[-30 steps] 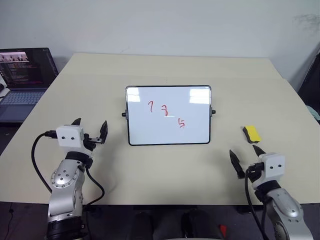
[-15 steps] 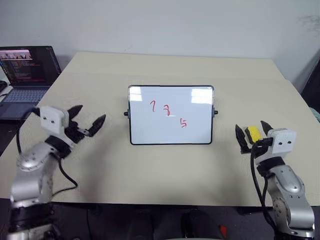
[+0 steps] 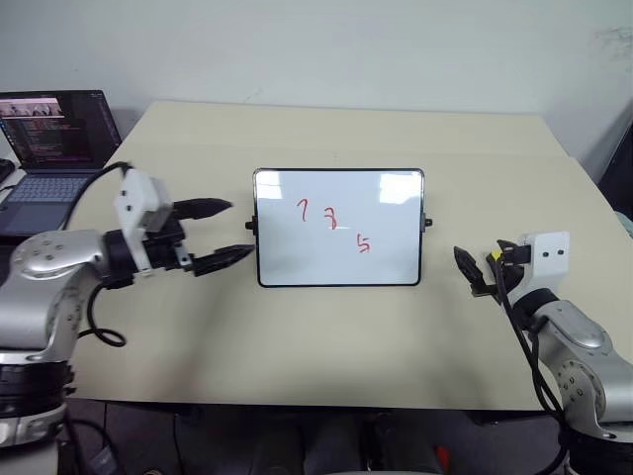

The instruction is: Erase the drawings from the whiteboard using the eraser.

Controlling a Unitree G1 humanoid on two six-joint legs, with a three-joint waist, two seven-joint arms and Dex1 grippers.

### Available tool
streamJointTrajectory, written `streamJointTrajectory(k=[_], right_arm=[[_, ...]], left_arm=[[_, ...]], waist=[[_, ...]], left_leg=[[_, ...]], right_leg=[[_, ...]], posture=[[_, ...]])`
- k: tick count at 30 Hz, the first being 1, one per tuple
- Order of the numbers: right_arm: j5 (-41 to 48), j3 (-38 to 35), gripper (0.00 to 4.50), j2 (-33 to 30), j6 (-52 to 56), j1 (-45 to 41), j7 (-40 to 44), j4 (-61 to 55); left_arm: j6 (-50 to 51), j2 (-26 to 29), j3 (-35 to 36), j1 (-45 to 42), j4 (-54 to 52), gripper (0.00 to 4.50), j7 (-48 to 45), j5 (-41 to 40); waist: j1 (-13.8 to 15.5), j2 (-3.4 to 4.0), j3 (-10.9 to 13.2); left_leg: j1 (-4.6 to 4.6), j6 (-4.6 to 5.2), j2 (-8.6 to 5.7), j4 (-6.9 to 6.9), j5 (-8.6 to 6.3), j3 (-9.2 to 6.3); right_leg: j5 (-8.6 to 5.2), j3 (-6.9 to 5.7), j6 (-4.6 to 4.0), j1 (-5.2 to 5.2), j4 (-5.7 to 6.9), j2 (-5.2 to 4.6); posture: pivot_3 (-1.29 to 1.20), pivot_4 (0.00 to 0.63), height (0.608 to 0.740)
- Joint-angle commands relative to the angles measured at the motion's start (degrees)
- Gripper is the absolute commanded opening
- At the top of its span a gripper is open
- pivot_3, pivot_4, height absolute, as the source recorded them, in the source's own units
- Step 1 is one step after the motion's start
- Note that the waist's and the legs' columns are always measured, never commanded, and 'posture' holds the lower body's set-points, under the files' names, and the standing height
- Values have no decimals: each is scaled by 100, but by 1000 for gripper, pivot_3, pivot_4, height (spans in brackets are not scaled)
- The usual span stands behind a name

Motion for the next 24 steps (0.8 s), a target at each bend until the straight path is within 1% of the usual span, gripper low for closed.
streamJointTrajectory(k=[1, 3, 6, 8, 13, 18, 24], right_arm=[[-41, 29, 4500, -75, 256, -279, -105, -12], [-52, 33, 4500, -96, 358, -361, -111, 51], [-135, -95, 4500, -106, 402, -440, -208, 296], [-163, -137, 4500, -119, 372, -468, -177, 481], [-406, -261, 4500, -125, 10, -700, -270, 1214], [-497, -299, 4500, -199, -254, -989, -151, 1666], [-536, -314, 4500, -389, -391, -1437, 94, 2618]], left_arm=[[-4, -325, -498, -202, -247, 4468, -65, 83], [-44, -533, -730, -296, -248, 4468, -14, 211], [-22, -957, -1032, -726, -95, 4468, 71, 318], [-75, -1121, -1286, -963, 12, 4468, -36, 461], [-128, -1602, -1763, -1491, 251, 4468, 22, 823], [-85, -2003, -1933, -1692, 280, 4468, 63, 921], [-99, -2172, -1975, -1724, 312, 4468, 80, 1057]], waist=[[-17, 1, 0], [-29, 1, 0], [-21, -1, 2], [-9, -1, 1], [-16, -1, 1], [-38, 1, 2], [-43, 1, 2]], left_leg=[[0, 0, -1, 0, 0, 1], [3, 0, 0, 0, 0, 4], [0, 0, 5, 1, 0, -2], [-2, 0, 6, 1, 0, -5], [0, 1, 1, 3, 0, 6], [2, 2, 6, 2, 0, 8], [9, 3, 5, 2, -1, 17]], right_leg=[[0, 3, 0, 0, 0, 5], [0, 9, 1, 0, 1, 17], [0, 6, 0, -1, 1, 26], [0, 4, 0, -2, 1, 30], [1, 15, 1, -1, -1, 30], [1, 25, 0, -5, 0, 39], [1, 44, 0, -5, 2, 45]], posture=[[0, 150, 740], [0, 150, 740], [0, 150, 740], [0, 150, 740], [0, 150, 740], [0, 150, 740], [0, 150, 740]])
